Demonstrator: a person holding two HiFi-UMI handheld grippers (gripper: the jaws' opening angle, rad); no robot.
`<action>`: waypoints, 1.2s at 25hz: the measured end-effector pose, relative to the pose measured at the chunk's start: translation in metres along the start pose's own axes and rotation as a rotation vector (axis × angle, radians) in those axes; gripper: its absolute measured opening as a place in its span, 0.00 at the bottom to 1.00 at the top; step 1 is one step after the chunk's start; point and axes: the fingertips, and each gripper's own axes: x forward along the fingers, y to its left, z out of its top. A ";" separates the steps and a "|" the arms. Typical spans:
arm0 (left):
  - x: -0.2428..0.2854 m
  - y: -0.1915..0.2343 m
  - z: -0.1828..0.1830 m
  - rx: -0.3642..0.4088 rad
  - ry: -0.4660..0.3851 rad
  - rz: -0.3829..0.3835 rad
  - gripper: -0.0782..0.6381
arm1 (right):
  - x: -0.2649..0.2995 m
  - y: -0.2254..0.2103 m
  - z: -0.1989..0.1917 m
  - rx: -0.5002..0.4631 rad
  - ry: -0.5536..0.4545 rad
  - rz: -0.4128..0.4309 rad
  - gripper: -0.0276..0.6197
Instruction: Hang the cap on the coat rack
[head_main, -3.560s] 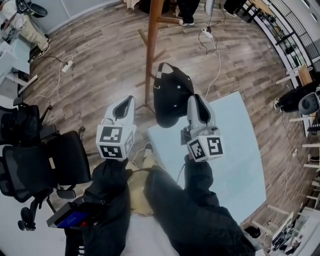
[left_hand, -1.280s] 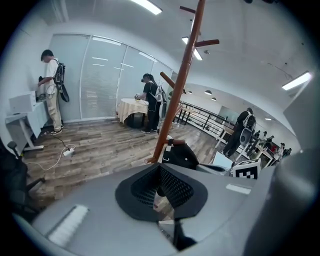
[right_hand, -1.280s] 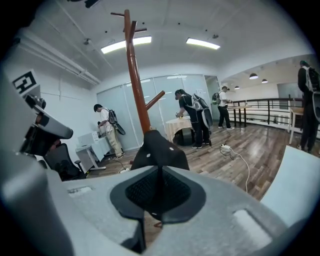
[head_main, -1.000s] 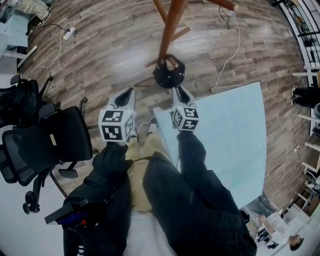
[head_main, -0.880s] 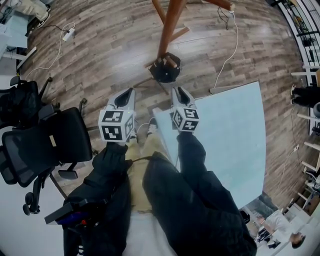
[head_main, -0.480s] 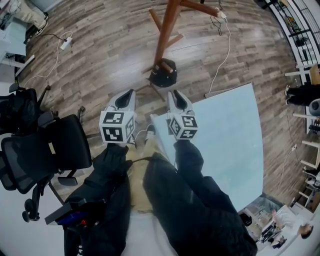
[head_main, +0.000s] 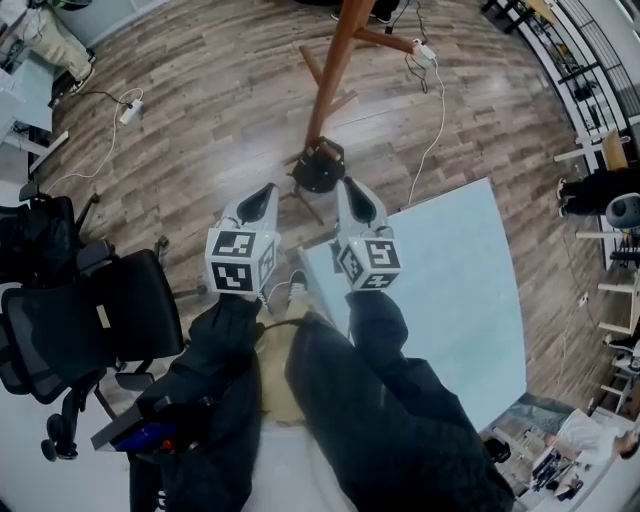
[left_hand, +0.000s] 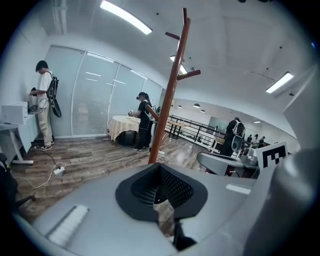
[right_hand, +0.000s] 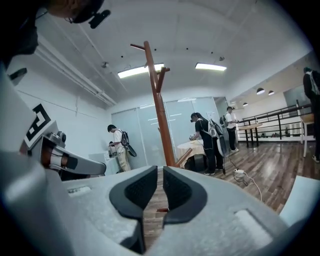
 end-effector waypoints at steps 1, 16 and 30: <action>-0.002 -0.002 0.005 0.006 -0.012 -0.005 0.11 | -0.002 0.003 0.007 -0.007 -0.014 -0.002 0.09; -0.029 -0.033 0.068 0.099 -0.179 -0.067 0.11 | -0.028 0.044 0.090 -0.078 -0.141 0.015 0.04; -0.043 -0.052 0.104 0.180 -0.276 -0.123 0.11 | -0.037 0.064 0.124 -0.129 -0.199 0.005 0.04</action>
